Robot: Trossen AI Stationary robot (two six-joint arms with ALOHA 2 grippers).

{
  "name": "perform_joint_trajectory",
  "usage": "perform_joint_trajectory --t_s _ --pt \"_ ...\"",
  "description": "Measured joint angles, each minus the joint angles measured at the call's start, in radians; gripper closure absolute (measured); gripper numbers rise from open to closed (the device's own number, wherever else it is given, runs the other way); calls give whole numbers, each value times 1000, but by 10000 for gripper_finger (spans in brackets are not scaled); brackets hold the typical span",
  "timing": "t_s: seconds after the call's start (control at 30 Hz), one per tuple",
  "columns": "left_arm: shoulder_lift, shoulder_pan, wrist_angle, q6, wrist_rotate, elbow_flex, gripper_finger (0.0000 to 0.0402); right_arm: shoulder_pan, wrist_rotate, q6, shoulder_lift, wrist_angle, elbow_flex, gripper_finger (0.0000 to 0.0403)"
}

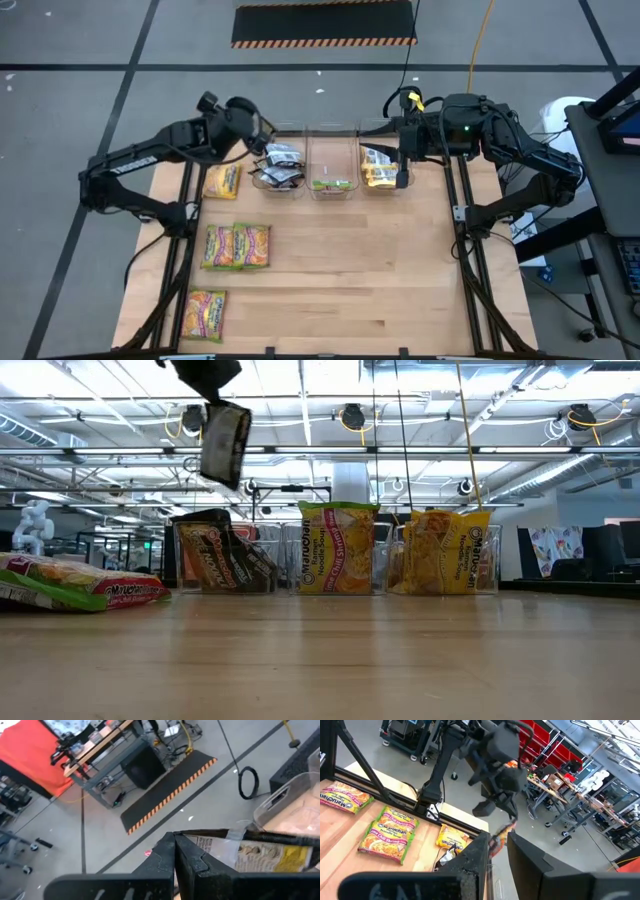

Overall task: Sort Maruchan noodles
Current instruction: Put the black noodle pack into the left transparent bin

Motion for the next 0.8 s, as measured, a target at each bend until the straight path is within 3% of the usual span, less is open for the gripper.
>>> perform_joint_trajectory --t_s 0.47,0.8 --pt "168 140 184 101 254 -1 402 0 3 -1 0 -1 0 334" --pt "293 157 209 112 295 -1 402 0 3 -1 0 -1 0 334"
